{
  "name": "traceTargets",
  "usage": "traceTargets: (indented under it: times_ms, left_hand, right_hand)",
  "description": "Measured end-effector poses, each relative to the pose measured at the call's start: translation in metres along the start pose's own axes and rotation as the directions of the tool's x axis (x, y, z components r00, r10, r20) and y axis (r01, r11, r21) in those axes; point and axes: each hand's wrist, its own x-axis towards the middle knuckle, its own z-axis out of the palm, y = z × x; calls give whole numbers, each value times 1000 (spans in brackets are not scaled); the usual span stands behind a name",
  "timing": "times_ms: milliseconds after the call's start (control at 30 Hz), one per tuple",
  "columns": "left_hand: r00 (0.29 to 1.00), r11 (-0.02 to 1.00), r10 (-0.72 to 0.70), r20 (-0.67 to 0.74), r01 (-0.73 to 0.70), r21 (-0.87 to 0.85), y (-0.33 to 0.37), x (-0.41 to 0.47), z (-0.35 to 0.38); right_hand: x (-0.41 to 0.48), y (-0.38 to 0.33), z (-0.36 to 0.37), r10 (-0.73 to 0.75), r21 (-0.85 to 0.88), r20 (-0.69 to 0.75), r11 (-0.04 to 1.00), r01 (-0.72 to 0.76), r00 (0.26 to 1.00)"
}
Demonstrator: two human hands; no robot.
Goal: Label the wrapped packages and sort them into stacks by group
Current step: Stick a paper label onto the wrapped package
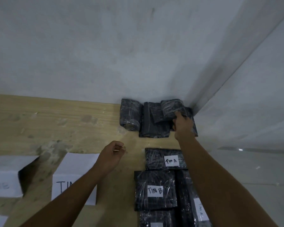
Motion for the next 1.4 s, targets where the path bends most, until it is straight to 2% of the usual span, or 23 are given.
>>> traceTargets:
  times_ms: [100,233,367,467,600,767,867,900,967,1067,1133,1400]
  left_hand:
    - [1000,998,-16,-13,15,-59,-1,-8,-5]
    - [998,989,-52,-18,49,-138,-3,-29,-12]
    - [993,974,-98,-71,82,-209,-17,-58,-26]
    - [992,981,-118,-43,109,-163,-42,-84,-43]
    - [984,978,-176,-40,170,-117,-75,-115,-63]
    - [949,931,-316,-18,306,-199,-117,-151,-84]
    - [925,905,-380,30,378,-194,-144,-166,-96]
    - [923,905,-383,46,385,-183,-152,-170,-100]
    - [932,923,-358,51,361,-129,-166,-174,-108]
    - [949,949,-315,33,313,44,-178,-178,-115]
    - [949,949,-314,38,312,48,-187,-179,-117]
    - [968,965,-239,79,228,129,-192,-181,-122]
  right_hand:
    - [-30,14,-9,-91,-31,101,995,95,991]
    - [-80,48,-23,-141,-99,355,977,187,924]
    - [-135,86,-36,-78,-165,519,968,189,851]
    - [-174,122,-43,-35,-262,645,928,264,764]
    - [-211,155,-51,-1,-324,704,890,322,711]
    - [-239,206,-52,48,-348,734,883,314,678]
    - [-255,233,-53,102,-369,774,875,314,625]
    - [-261,240,-53,129,-372,800,873,315,586]
    - [-272,252,-52,151,-408,838,812,418,524]
    - [-286,266,-43,49,-440,846,629,642,531]
    - [-296,273,-38,-4,-430,862,526,734,508]
    - [-321,290,-33,-118,-512,825,259,819,553]
